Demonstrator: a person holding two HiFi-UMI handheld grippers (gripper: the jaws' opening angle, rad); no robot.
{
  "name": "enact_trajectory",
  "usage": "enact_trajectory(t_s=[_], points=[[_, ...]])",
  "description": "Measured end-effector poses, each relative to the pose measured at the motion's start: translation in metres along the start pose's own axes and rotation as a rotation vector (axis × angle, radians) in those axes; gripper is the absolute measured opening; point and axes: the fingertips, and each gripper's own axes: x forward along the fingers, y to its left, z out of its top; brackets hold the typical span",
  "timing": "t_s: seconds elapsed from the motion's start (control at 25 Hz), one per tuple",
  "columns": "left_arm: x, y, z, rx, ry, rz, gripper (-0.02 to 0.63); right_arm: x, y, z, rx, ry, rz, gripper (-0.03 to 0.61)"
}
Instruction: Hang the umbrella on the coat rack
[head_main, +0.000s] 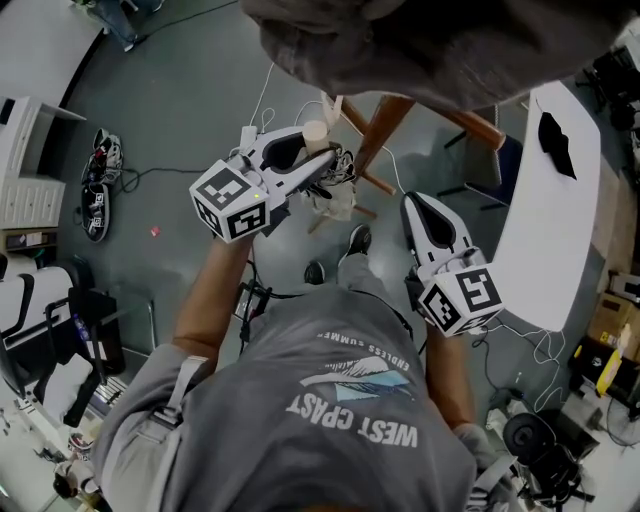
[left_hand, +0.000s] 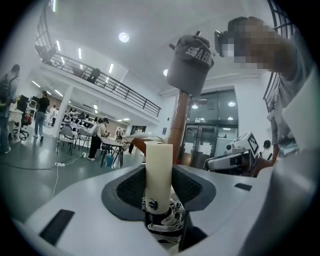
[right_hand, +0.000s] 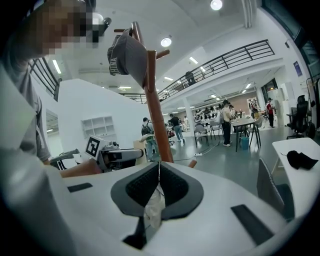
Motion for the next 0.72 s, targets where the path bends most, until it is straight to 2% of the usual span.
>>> enact_trajectory(t_s=[0.28,0.4,0.56,0.72], points=[[-0.003,0.004,-0.003,-0.021,-0.014,0.004,0.173,0.000,0.002,-0.001,-0.007,0.015,-0.002,0.031],[-0.006,0.010,-0.004,-0.054,-0.035,0.002,0.173,0.001,0.004,-0.003,-0.012,0.020,0.002,0.031],[-0.005,0.016,-0.006,-0.102,-0.057,-0.022,0.173,0.002,0.004,-0.004,-0.019,0.034,0.003,0.031],[-0.004,0.019,-0.006,-0.114,-0.055,-0.042,0.175,0.003,0.005,-0.005,-0.026,0.045,0.007,0.031]])
